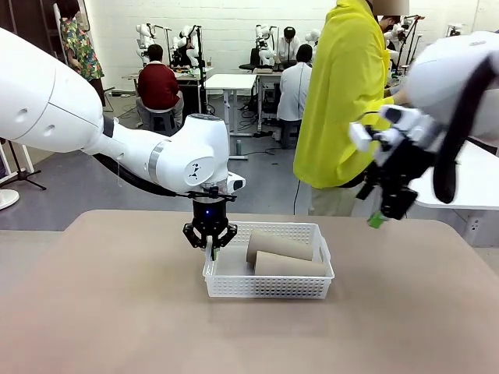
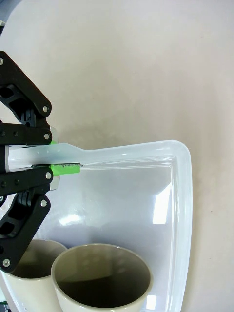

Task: Clean and organize the cups into the basket.
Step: Pick up the Reusable plastic cup from the right side of the table and stack it inside the Organizing basket in the center of the table.

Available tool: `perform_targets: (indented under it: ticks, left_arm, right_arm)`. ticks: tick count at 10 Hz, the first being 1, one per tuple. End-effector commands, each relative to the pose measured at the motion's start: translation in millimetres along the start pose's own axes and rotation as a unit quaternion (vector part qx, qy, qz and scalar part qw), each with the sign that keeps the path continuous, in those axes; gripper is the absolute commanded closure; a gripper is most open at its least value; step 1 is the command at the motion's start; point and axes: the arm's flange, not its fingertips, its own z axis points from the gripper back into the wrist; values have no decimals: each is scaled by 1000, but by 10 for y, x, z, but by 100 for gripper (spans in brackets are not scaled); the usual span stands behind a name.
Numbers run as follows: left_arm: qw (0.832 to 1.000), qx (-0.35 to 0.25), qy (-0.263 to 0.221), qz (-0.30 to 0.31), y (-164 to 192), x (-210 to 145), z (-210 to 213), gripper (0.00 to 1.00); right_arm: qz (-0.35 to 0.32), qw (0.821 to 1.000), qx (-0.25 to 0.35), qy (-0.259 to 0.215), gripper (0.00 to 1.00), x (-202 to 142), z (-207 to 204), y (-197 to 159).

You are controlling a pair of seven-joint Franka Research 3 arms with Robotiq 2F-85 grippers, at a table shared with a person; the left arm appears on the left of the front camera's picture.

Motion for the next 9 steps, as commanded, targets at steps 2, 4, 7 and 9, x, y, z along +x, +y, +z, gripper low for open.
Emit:
perform_targets:
  ticks: [2, 4, 7, 9]
  left_arm:
    - [1000, 3, 1, -2, -9, -24, -15, 100]
    - [1000, 3, 1, -2, -9, -24, -15, 100]
    - [1000, 3, 1, -2, -9, -24, -15, 100]
    - [1000, 3, 1, -2, -9, -24, -15, 100]
  right_arm:
    - [-30, 998, 12, -51, 0, -492, -17, -33]
    - [-26, 999, 1, -34, 0, -482, 70, 19]
    - [-26, 999, 1, -34, 0, -482, 70, 19]
    - [-26, 999, 1, -34, 0, -482, 70, 19]
